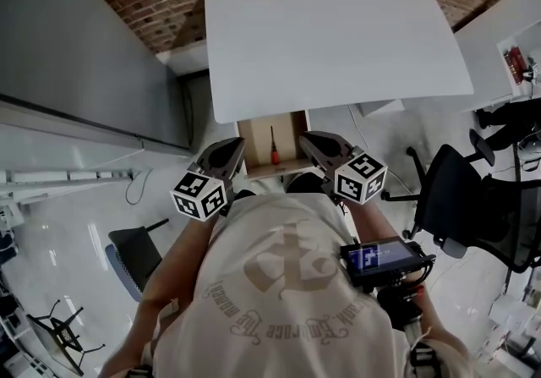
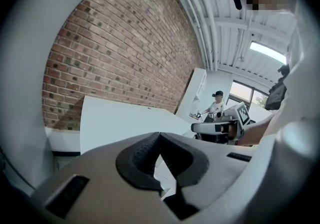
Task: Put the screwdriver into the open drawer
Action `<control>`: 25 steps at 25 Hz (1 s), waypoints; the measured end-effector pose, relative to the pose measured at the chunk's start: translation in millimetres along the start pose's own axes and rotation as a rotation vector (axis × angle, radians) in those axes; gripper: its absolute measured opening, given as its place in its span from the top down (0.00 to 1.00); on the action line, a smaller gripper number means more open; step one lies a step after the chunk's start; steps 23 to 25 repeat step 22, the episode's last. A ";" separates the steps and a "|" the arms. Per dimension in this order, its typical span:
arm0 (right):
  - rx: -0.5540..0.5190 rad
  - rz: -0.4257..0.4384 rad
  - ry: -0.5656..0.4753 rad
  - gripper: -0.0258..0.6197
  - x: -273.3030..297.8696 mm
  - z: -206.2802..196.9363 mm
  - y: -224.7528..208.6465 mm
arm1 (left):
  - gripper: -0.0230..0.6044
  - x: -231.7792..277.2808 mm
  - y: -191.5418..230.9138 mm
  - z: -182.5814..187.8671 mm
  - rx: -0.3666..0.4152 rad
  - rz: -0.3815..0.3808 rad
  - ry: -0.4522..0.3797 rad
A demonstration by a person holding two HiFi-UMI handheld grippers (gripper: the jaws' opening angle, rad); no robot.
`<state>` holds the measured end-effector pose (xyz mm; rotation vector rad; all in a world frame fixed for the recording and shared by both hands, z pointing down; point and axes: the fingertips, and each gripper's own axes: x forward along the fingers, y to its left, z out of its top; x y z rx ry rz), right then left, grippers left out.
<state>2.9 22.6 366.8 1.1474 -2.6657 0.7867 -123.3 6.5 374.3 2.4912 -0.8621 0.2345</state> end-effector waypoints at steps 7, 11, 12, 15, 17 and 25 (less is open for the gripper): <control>-0.012 -0.013 -0.010 0.93 -3.2 -3.1 5.5 | 0.93 -3.8 1.0 -4.1 0.016 -0.018 0.017; -0.009 -0.024 -0.010 0.93 -6.6 -9.3 5.5 | 0.93 2.4 -8.2 -13.3 0.019 -0.045 0.036; -0.008 -0.026 -0.011 0.93 -6.7 -9.8 6.1 | 0.93 3.6 -10.1 -14.6 0.021 -0.053 0.041; -0.002 -0.034 -0.014 0.93 -5.6 -10.6 7.5 | 0.93 6.6 -12.8 -17.1 0.023 -0.074 0.055; 0.001 -0.041 -0.015 0.93 -5.2 -11.1 7.6 | 0.93 8.1 -13.5 -17.8 0.024 -0.085 0.061; 0.005 -0.056 -0.021 0.93 -9.4 -12.5 3.6 | 0.93 13.5 -17.5 -20.1 0.025 -0.100 0.069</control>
